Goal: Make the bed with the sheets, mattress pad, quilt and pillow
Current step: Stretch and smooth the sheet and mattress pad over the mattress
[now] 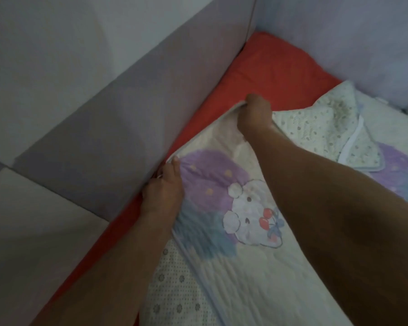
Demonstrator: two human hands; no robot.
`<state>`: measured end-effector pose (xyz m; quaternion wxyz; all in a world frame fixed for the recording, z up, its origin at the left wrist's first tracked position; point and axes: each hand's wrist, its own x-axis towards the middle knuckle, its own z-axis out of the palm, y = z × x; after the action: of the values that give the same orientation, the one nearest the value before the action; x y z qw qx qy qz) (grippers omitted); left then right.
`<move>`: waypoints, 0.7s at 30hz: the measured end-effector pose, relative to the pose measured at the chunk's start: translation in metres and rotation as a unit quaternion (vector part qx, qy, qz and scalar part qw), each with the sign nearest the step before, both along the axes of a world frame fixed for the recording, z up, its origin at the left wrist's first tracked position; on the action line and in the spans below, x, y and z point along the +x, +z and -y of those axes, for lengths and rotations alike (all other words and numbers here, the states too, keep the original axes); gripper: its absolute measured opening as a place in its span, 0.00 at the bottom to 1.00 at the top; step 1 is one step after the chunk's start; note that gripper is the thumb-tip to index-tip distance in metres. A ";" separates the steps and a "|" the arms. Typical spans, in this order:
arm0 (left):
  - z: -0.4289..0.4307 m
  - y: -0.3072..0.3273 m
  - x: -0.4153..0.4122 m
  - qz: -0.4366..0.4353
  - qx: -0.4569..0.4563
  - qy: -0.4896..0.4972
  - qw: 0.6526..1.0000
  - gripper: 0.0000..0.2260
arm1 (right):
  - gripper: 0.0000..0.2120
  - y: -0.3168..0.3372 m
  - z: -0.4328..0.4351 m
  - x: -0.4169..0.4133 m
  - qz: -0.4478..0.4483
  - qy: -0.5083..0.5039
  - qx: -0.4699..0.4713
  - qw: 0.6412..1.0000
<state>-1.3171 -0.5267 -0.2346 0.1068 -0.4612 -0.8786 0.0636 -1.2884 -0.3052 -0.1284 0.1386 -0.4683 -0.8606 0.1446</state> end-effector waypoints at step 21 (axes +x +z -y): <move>-0.004 -0.007 0.000 0.041 -0.010 0.054 0.998 0.22 | 0.38 -0.051 -0.009 -0.018 0.018 0.207 -0.218 0.953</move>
<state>-1.3173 -0.5226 -0.2420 0.0629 -0.4166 -0.9050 0.0589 -1.3060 -0.2966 -0.1794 -0.0151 -0.3012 -0.8884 0.3462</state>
